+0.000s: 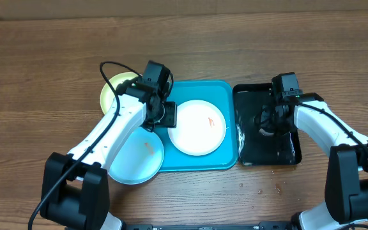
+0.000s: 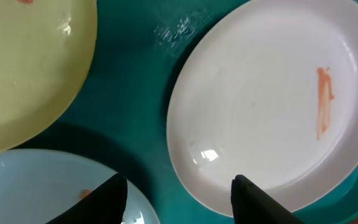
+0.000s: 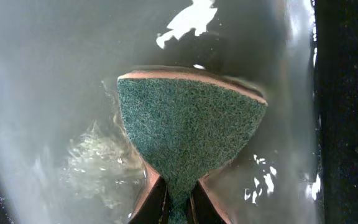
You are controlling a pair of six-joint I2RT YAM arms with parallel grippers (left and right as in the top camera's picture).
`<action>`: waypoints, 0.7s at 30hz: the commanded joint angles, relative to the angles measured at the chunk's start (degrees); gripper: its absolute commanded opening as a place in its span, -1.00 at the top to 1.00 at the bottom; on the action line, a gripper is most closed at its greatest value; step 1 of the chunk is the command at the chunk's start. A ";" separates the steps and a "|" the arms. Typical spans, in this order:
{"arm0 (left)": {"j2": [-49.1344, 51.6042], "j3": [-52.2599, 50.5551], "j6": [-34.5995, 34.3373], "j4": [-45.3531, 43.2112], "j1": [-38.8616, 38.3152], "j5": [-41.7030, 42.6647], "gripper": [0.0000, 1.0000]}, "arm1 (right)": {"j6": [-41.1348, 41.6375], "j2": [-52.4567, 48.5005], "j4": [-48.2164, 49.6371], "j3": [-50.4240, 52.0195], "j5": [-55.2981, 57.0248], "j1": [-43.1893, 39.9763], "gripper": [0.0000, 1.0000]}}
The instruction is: Clean dirty plates on tray and stack at the side
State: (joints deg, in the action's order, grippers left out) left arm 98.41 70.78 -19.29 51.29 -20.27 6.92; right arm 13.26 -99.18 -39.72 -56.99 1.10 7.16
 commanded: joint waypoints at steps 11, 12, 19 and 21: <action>0.66 -10.14 -5.22 -10.93 -0.39 -1.14 0.20 | -0.13 0.09 0.13 -1.27 0.76 0.13 0.93; 0.66 -10.60 -5.57 -11.45 -0.39 -1.14 0.23 | -0.13 0.09 0.00 -1.27 0.76 0.13 0.93; 0.68 -11.17 -6.08 -14.12 -0.39 -1.16 0.42 | -0.13 0.09 0.04 -1.27 0.76 0.13 0.92; 0.70 -11.19 -6.05 -14.27 -0.39 -1.20 0.42 | -0.13 0.09 0.02 -1.27 0.76 0.13 0.92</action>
State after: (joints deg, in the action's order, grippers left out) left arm 98.52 59.96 -24.14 37.28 -20.27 6.57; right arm 13.28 -99.18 -39.90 -56.99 1.10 7.16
